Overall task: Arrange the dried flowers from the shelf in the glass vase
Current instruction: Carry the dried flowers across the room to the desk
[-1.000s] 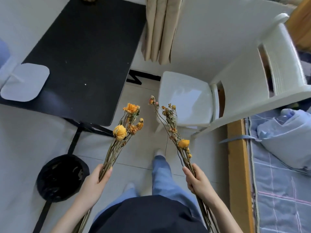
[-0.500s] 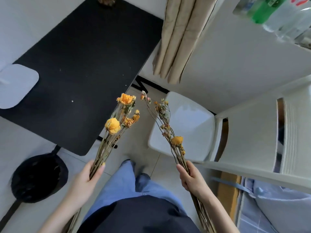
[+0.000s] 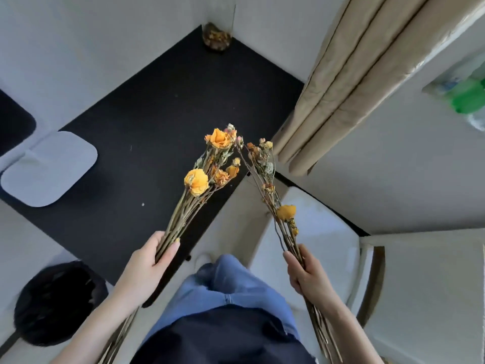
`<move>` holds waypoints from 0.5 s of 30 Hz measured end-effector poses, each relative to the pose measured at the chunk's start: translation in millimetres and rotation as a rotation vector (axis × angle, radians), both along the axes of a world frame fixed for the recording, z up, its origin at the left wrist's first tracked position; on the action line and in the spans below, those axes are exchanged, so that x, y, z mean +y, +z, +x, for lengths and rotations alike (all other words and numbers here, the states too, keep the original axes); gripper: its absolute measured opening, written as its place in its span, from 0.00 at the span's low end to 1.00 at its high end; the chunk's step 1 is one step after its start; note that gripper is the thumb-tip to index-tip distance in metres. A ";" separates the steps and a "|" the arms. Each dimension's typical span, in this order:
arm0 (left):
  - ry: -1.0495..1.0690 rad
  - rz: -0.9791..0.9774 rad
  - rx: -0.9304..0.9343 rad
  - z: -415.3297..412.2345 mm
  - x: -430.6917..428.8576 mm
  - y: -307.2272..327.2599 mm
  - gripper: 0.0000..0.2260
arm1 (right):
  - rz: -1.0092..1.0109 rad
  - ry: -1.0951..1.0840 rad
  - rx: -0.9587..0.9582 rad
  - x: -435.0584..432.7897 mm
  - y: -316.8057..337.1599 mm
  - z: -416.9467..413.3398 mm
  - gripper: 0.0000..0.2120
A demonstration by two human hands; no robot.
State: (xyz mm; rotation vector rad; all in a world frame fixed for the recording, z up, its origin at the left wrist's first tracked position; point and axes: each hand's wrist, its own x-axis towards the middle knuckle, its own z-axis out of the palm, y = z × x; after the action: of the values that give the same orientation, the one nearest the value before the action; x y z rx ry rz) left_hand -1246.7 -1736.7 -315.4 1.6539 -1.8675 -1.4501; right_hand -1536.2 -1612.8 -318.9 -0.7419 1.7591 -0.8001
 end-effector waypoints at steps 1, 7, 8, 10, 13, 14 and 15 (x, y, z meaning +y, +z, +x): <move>0.005 -0.016 -0.001 3.0 -7.8 -1.4 0.14 | -0.014 0.020 0.012 -12.1 0.6 -1.0 0.13; 0.100 -0.080 0.007 12.6 -54.7 -4.0 0.13 | -0.030 0.135 0.061 -93.4 15.9 -10.7 0.15; 0.121 -0.084 0.012 11.6 -61.3 -4.4 0.12 | -0.033 0.153 0.072 -105.7 17.6 -12.1 0.14; 0.162 -0.076 0.029 8.6 -74.0 -5.1 0.13 | -0.046 0.181 0.094 -130.3 21.7 -14.4 0.13; 0.207 -0.062 0.040 1.2 -92.3 -5.3 0.13 | -0.067 0.228 0.100 -168.5 30.4 -17.9 0.18; 0.219 -0.059 0.039 -2.3 -98.3 -5.6 0.13 | -0.071 0.253 0.104 -181.5 31.8 -20.1 0.19; 0.233 -0.056 0.038 -6.2 -104.4 -6.2 0.13 | -0.067 0.279 0.113 -194.7 32.6 -22.3 0.18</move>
State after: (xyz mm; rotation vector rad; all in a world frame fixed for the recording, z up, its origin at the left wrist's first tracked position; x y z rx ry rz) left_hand -1253.0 -1841.2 -321.7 1.7372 -1.6176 -1.3130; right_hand -1558.6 -1807.6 -286.3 -1.0688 1.6859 -0.6402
